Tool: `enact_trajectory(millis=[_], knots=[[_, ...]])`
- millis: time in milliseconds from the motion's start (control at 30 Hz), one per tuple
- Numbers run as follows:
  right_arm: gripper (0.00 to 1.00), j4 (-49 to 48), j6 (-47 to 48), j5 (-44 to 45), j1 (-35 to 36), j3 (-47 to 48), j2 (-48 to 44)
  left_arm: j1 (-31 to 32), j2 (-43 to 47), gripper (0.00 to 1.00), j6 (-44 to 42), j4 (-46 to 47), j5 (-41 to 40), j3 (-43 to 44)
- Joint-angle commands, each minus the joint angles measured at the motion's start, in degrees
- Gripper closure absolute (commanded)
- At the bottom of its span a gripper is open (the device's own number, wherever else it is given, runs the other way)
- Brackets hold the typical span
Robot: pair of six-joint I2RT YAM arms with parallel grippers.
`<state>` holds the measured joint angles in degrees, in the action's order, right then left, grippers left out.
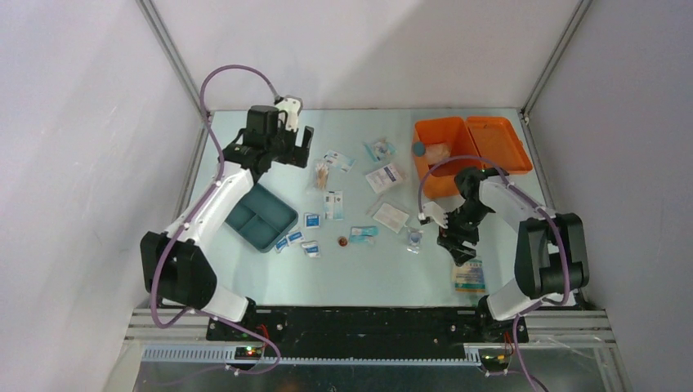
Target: Organize the medicine kit
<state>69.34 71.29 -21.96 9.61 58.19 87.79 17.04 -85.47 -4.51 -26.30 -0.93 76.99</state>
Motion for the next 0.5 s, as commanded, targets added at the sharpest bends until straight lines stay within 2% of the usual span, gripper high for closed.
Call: enact_trajectory(millis=[0, 467], knots=[[0.29, -0.7, 6.8, 4.5, -0.2, 0.2, 4.3, 0.3, 5.3, 0.02, -1.7, 1.4, -1.3, -2.3], [0.34, -7.2, 4.6, 8.0, -0.2, -0.5, 11.2, 0.3, 7.6, 0.02, -3.3, 1.4, -1.7, -5.6]])
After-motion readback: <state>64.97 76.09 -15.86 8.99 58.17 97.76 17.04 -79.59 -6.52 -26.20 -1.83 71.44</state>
